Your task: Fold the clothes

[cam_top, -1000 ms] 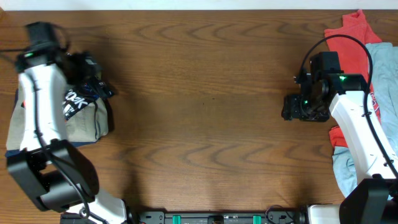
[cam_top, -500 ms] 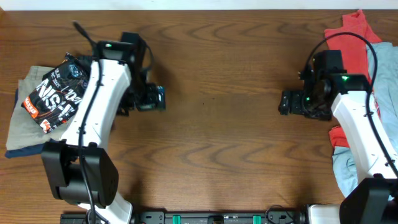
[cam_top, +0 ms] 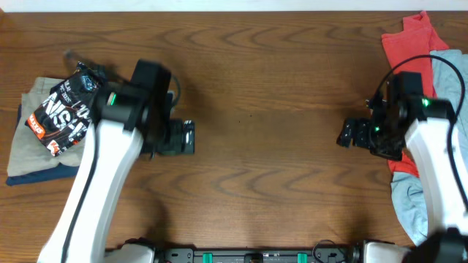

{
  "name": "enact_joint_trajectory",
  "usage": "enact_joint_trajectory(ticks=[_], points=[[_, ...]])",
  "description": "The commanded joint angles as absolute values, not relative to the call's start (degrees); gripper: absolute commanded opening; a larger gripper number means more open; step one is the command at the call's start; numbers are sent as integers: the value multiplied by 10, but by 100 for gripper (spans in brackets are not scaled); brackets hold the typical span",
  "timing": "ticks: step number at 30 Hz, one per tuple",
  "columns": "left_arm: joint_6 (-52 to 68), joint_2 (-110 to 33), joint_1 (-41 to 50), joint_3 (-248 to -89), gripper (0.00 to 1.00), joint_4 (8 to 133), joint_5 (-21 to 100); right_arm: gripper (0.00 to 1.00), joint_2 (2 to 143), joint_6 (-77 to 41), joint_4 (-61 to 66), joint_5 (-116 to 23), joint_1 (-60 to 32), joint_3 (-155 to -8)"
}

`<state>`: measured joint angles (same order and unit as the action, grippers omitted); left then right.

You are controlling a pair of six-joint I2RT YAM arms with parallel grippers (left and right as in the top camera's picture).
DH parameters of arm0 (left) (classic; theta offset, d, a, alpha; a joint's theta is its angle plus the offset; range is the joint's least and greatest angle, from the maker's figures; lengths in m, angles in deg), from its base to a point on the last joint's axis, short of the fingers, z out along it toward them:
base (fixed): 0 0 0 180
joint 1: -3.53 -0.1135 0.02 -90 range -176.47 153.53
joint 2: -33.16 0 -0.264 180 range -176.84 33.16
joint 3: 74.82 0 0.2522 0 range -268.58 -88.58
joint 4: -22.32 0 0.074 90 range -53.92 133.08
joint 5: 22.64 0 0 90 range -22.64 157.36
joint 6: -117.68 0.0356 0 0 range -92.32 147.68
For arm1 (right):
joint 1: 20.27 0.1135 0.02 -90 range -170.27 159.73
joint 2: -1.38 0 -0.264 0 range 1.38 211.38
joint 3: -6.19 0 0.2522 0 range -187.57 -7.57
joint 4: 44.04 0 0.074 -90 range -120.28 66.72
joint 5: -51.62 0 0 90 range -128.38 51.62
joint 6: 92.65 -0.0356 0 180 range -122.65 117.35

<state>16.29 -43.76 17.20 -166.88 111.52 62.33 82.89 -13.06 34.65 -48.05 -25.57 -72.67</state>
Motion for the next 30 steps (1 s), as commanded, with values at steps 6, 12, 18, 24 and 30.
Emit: enact_joint_trajectory(ticks=[6,12,18,24,30], points=[[143,-93,207,-1454,98,927,720,99,527,-150,179,-409,-262,-559],[142,62,207,-1376,98,854,719,99,377,-150,133,-403,-262,-496],[143,107,207,-1376,98,865,719,99,314,-150,194,-403,-262,-494],[143,106,207,-1376,98,866,719,99,313,-150,246,-403,-262,-494],[143,106,207,-1376,98,866,719,99,313,-150,285,-403,-262,-494]])
